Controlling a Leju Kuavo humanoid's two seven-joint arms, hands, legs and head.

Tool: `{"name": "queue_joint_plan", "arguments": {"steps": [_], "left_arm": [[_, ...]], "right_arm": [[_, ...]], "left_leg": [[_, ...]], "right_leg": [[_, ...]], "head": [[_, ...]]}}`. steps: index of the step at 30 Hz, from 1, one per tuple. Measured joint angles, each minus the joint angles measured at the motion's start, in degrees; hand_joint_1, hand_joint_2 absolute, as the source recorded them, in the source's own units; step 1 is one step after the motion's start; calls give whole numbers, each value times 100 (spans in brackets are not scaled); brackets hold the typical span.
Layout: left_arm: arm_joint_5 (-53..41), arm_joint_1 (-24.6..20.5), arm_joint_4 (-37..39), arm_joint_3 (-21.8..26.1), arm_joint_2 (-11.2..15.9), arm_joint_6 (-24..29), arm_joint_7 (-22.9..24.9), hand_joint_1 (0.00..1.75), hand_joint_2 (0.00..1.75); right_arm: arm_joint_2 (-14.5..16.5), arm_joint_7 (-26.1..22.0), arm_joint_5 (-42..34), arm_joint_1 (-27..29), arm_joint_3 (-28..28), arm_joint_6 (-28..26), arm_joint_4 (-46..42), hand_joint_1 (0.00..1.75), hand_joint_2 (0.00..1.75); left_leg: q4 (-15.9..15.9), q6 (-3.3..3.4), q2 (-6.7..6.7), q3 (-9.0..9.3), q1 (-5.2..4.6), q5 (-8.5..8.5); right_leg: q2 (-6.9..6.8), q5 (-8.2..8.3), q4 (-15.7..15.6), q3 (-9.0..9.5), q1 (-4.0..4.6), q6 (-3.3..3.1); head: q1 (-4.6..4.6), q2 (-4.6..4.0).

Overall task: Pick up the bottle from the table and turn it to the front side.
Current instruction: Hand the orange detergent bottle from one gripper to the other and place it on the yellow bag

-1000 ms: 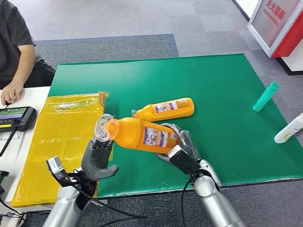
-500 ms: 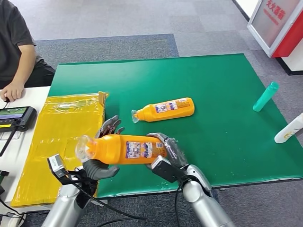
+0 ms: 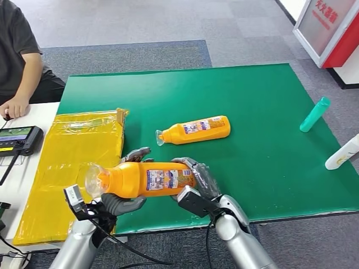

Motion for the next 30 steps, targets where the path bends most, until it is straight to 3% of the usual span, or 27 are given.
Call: {"name": "queue_joint_plan", "arguments": {"steps": [1, 3, 8, 9, 12, 13, 20, 26, 30], "left_arm": [[-49, -13, 0, -26, 12, 2, -7, 141, 175], [-105, -41, 0, -59, 27, 15, -13, 173, 175], [-178, -92, -20, -95, 43, 130, -16, 175, 175], [-192, -93, -33, -100, 43, 172, -16, 175, 175], [-256, -80, -102, -123, 43, 343, -16, 175, 175], [-294, -70, -134, -133, 43, 427, -16, 175, 175], [-1035, 189, -614, -159, 32, 1810, -16, 175, 175], [-1300, 335, -870, -147, 55, 2173, 1, 175, 175], [-2291, 440, -1098, -141, 50, 3499, 296, 175, 175]], "right_arm": [[-1, 1, -17, 1, -2, -1, -16, 175, 175], [-4, 1, -43, 2, -6, 1, -33, 175, 175], [-20, 3, -86, 16, -11, 24, -82, 175, 175], [-25, 3, -89, 23, -11, 34, -94, 166, 175], [-31, 3, -99, 60, -18, 58, -144, 36, 175], [-31, 2, -105, 76, -23, 60, -168, 1, 175], [-45, -2, -206, 229, -141, -34, -582, 0, 175], [-77, 4, -214, 307, -214, -67, -853, 0, 175], [-97, 73, -170, 500, -314, -181, -1142, 0, 175]], "left_leg": [[0, 0, 0, 0, 0, 0], [0, 0, 0, -1, 0, 0], [0, 0, 0, -1, 0, 0], [0, 0, 0, -1, 0, 0], [0, 0, 0, -2, 0, 0], [0, 0, 0, -2, 0, 0], [0, -1, 0, -3, 0, -1], [0, -1, 1, -3, 0, -1], [0, -1, 1, -4, 0, -1]], "right_leg": [[0, 0, 0, 0, 0, 0], [0, 0, 0, 0, 0, 0], [0, 0, 0, 1, 0, 0], [0, 0, 0, 1, 0, 0], [0, 0, 0, 0, 0, 0], [0, 0, 0, 0, 0, 0], [1, 0, 0, -6, 0, 0], [1, 0, 0, -6, 0, -1], [1, 0, 0, -7, 0, 0]], "head": [[0, 0], [0, 0], [0, 0], [0, 0], [-1, 0], [0, 0], [-1, 0], [1, 0], [1, 0]]}}
